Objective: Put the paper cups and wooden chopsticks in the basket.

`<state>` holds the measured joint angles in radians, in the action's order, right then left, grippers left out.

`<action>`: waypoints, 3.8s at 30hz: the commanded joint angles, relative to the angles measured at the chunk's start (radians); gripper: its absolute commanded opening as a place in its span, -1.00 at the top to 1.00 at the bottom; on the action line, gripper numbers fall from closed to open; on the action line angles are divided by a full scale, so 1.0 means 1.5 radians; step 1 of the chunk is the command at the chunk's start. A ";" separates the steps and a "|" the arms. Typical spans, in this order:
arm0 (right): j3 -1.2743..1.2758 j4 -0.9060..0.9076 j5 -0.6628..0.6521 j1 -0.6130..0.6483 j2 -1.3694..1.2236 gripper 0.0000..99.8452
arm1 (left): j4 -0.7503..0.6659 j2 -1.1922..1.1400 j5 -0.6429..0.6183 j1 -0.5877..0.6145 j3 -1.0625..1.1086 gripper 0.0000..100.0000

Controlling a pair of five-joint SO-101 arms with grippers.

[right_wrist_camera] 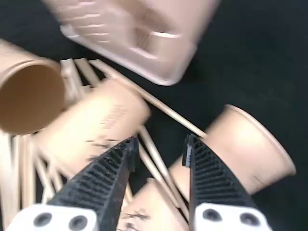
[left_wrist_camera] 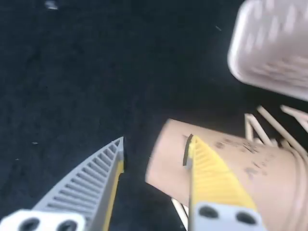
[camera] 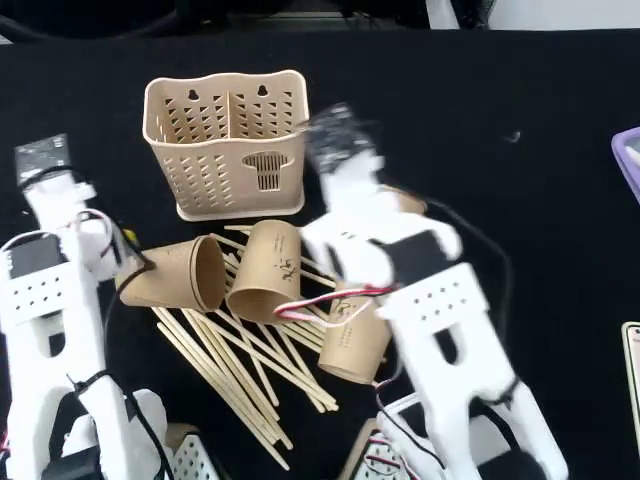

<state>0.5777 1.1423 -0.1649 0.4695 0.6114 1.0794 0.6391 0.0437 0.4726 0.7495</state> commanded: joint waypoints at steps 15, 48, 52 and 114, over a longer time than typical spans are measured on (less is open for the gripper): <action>0.214 -0.250 -0.151 0.165 -0.005 0.67 | -0.013 0.007 -0.006 0.078 0.029 0.56; 0.277 -0.199 -0.309 0.070 0.076 0.92 | -0.011 0.007 -0.004 0.079 0.029 0.56; 0.227 -0.139 -0.242 0.069 0.140 0.98 | -0.011 0.007 -0.003 0.079 0.029 0.56; -1.220 0.416 0.032 -0.277 -0.643 0.75 | -0.048 0.013 -0.003 0.076 0.077 0.56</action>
<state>-1.4369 1.7346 -0.0990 0.1534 -0.4534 1.0273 0.6406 0.0437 0.5815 0.8723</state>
